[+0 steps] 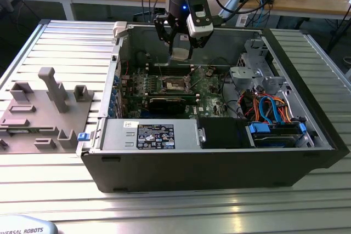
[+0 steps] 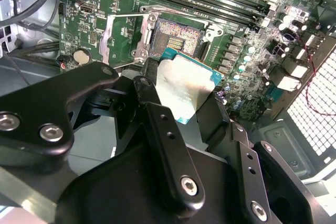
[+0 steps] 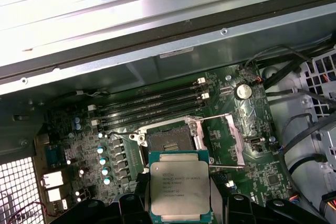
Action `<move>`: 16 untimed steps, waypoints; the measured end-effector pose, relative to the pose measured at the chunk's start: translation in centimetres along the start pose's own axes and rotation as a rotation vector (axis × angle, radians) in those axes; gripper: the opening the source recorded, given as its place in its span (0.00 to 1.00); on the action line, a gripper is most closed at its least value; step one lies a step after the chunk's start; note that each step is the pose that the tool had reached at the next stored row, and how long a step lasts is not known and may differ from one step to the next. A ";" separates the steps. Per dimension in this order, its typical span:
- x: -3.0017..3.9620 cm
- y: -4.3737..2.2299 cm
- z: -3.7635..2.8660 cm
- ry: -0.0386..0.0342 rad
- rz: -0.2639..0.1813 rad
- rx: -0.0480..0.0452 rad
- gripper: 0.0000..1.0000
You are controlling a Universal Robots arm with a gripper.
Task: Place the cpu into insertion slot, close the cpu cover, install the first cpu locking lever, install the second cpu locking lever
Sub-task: 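Place the cpu into insertion slot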
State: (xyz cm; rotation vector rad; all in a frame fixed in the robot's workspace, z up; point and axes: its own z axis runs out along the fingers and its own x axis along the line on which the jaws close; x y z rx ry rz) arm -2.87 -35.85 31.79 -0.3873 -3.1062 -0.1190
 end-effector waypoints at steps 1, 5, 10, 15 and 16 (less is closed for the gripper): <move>0.00 0.00 0.00 0.0000 0.001 0.0000 0.54; 0.00 0.00 0.00 -0.0003 0.003 0.0001 0.54; 0.00 0.00 0.01 -0.0006 0.008 0.0001 0.54; 0.00 0.00 0.01 -0.0009 0.011 0.0002 0.54; 0.00 0.00 0.01 -0.0010 0.012 0.0002 0.54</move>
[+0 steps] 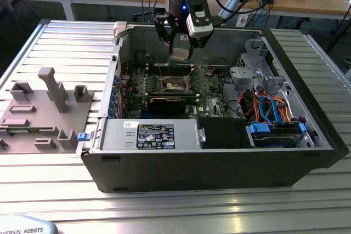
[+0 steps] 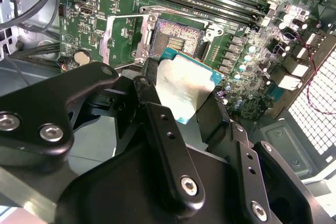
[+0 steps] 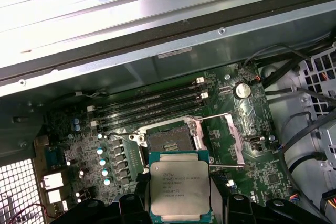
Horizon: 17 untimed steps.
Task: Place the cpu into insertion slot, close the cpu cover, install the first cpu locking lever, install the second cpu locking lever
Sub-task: 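Place the cpu into insertion slot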
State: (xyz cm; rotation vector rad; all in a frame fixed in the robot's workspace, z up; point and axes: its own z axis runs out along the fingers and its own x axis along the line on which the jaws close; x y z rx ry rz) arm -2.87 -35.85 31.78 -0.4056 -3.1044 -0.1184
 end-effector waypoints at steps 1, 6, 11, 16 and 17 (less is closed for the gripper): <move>0.00 0.00 0.00 0.0000 0.000 0.0000 0.54; 0.00 0.00 0.00 -0.0003 0.003 0.0001 0.54; 0.00 0.00 0.01 -0.0006 0.006 0.0001 0.54; 0.00 0.00 0.01 -0.0009 0.010 0.0002 0.54; 0.00 0.00 0.01 -0.0009 0.010 0.0002 0.54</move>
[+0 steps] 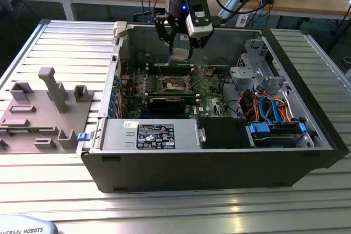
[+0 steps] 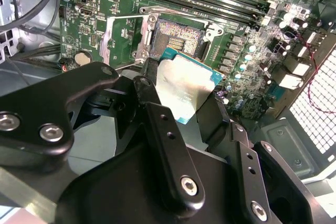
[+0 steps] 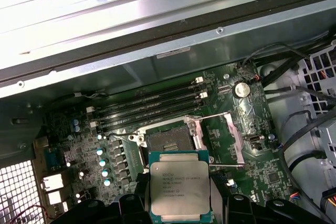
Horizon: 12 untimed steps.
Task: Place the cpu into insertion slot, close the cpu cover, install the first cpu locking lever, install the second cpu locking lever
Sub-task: 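Place the cpu into insertion slot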
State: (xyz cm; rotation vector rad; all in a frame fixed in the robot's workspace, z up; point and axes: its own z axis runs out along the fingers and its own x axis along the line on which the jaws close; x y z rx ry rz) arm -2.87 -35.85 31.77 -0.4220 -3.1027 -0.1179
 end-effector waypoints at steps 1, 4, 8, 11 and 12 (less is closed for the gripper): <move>0.00 0.00 0.00 -0.0001 0.001 0.0001 0.54; 0.00 0.00 0.00 -0.0002 0.003 0.0000 0.54; 0.00 0.00 0.03 -0.0005 0.007 -0.0001 0.54; 0.00 0.00 0.03 -0.0006 0.009 -0.0001 0.54; 0.00 0.00 0.03 -0.0007 0.010 -0.0002 0.54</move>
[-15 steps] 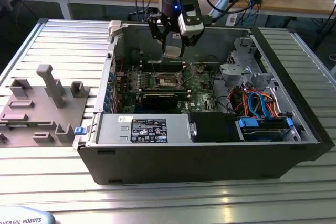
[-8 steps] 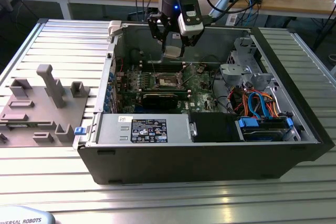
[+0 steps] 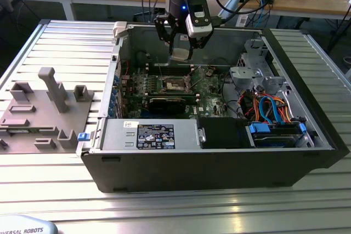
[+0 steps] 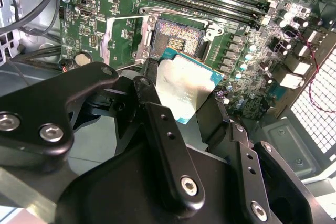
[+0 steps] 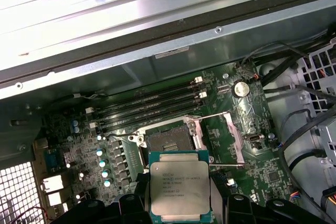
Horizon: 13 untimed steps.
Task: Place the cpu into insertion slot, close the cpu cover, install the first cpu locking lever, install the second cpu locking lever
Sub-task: 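Place the cpu into insertion slot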
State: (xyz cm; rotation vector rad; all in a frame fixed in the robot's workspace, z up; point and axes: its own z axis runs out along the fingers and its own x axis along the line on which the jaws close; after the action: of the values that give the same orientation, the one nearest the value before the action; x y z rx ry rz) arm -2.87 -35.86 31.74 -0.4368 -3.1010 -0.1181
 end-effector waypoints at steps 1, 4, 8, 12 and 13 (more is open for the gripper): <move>0.00 0.00 0.00 -0.0001 0.000 0.0000 0.54; 0.00 0.00 0.00 -0.0001 0.002 0.0000 0.54; 0.00 0.00 0.00 -0.0003 0.004 0.0000 0.54; 0.00 0.00 0.00 -0.0005 0.007 -0.0001 0.54; 0.00 0.00 0.00 -0.0006 0.007 -0.0001 0.54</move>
State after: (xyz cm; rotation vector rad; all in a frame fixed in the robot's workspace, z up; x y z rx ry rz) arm -2.87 -35.86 31.73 -0.4482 -3.0997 -0.1181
